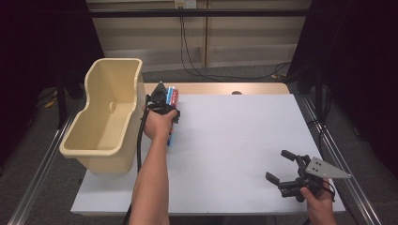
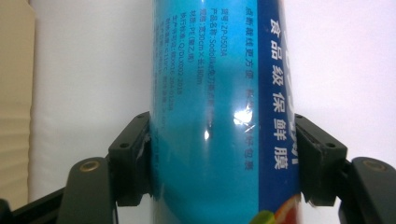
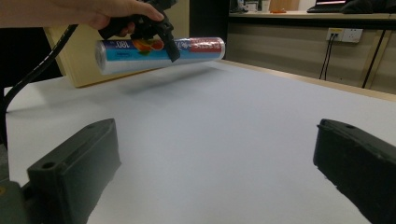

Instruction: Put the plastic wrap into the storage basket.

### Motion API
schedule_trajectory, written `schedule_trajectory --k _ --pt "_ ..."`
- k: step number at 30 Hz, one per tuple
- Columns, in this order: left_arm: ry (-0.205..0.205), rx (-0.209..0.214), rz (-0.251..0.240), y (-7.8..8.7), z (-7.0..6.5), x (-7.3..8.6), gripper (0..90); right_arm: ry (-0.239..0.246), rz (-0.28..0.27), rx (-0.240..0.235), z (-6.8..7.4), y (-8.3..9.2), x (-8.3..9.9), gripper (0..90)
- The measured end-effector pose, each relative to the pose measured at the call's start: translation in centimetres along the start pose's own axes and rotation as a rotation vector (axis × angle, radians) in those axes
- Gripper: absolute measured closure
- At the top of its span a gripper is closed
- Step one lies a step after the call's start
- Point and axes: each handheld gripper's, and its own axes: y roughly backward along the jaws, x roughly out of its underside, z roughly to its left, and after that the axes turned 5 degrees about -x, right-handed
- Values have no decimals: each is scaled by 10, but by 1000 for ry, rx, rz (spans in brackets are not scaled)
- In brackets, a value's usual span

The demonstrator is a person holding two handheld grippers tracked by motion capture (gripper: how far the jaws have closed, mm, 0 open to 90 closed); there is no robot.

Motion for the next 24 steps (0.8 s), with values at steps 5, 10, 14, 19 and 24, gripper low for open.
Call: schedule_trajectory --k 5,10,14,19,24 --pt "-15 -10 -22 25 -3 -1 320 2 -2 0 1 0 0 3" --pt "-11 -6 -49 54 -5 -3 320 0 -4 1 0 1 0 2" --pt "-24 -10 -61 76 -6 -4 320 -1 -6 2 1 1 0 3" --pt "-30 -15 -75 100 -1 -4 320 -2 -6 -1 2 1 -1 3" --pt "-36 -14 -76 124 9 -4 319 -2 -7 0 2 1 -1 2"
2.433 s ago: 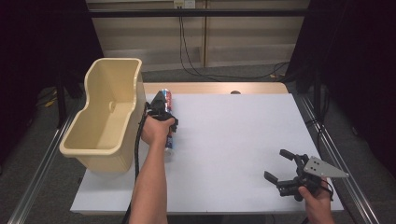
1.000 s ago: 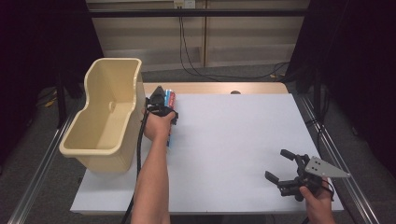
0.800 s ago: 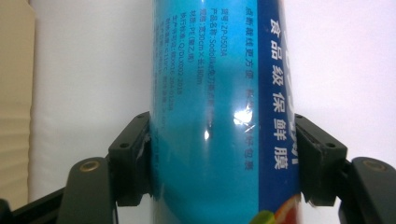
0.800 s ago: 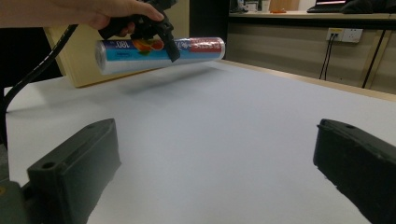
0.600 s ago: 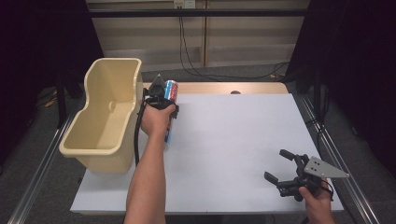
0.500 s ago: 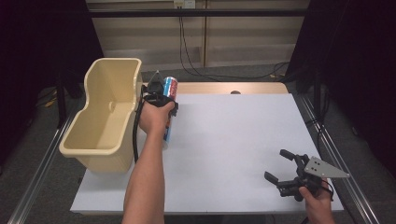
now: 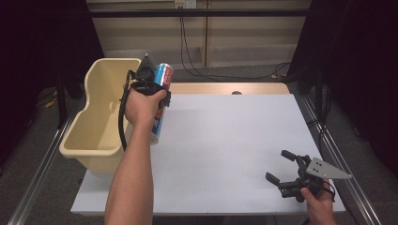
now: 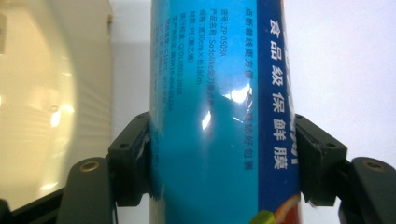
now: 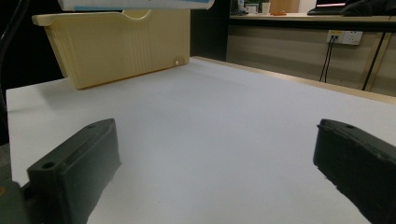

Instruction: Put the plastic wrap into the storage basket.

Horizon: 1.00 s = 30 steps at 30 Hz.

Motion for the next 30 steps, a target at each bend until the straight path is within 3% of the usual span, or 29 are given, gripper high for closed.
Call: schedule_trajectory --k 16,21,30 --pt "18 -20 -35 50 37 8 319 1 0 -1 1 -1 0 3" --pt "10 -24 -30 57 49 11 319 2 3 -2 1 -1 0 2" --pt "43 -41 -34 62 78 21 319 0 5 1 0 -2 0 3"
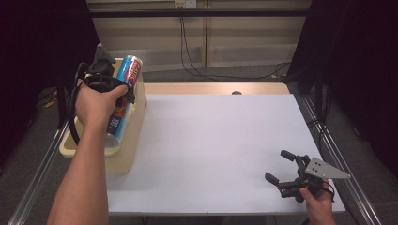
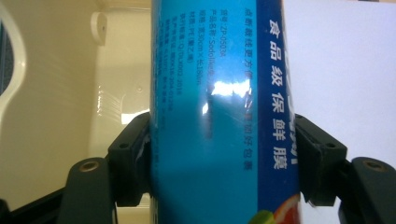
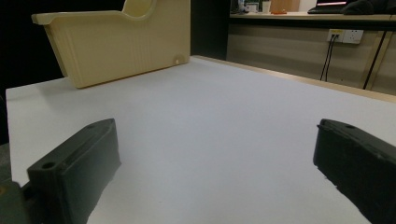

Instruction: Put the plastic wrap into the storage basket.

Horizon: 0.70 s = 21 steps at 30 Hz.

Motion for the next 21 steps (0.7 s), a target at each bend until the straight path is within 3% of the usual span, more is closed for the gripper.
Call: schedule_trajectory --k 11,21 --pt "24 -12 -2 0 28 13 319 0 1 1 0 -1 0 3" --pt "17 -11 11 -7 38 25 319 -1 2 2 0 -1 0 3"
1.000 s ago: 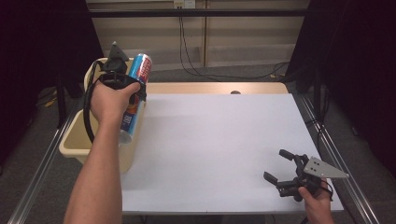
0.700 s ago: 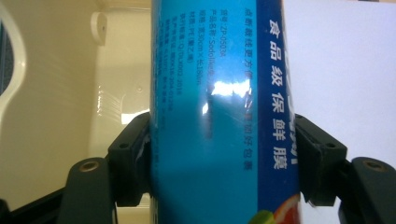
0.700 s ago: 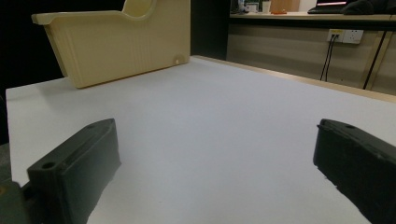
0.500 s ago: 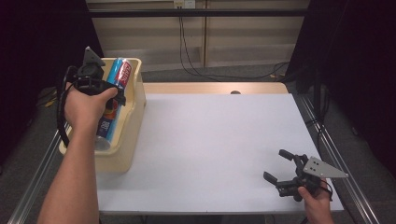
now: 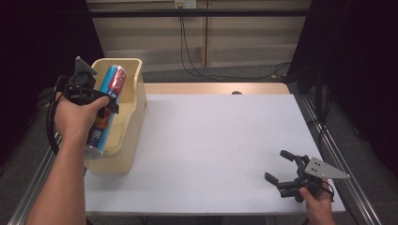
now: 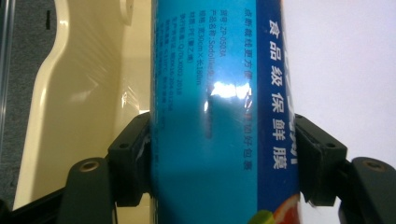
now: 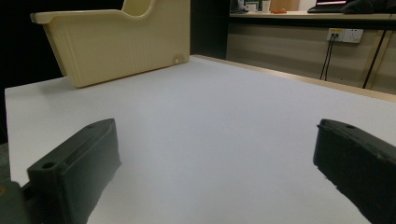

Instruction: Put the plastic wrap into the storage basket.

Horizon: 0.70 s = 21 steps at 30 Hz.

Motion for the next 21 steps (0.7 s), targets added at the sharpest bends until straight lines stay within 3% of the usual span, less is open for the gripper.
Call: schedule_trajectory --k 4,13,21 --pt "1 16 5 -2 5 5 318 -3 -3 5 -1 0 0 3" --pt "13 -8 18 -6 17 15 318 1 -5 2 0 0 0 2" --pt "25 -2 38 -15 20 20 318 2 -4 0 0 -1 0 3"
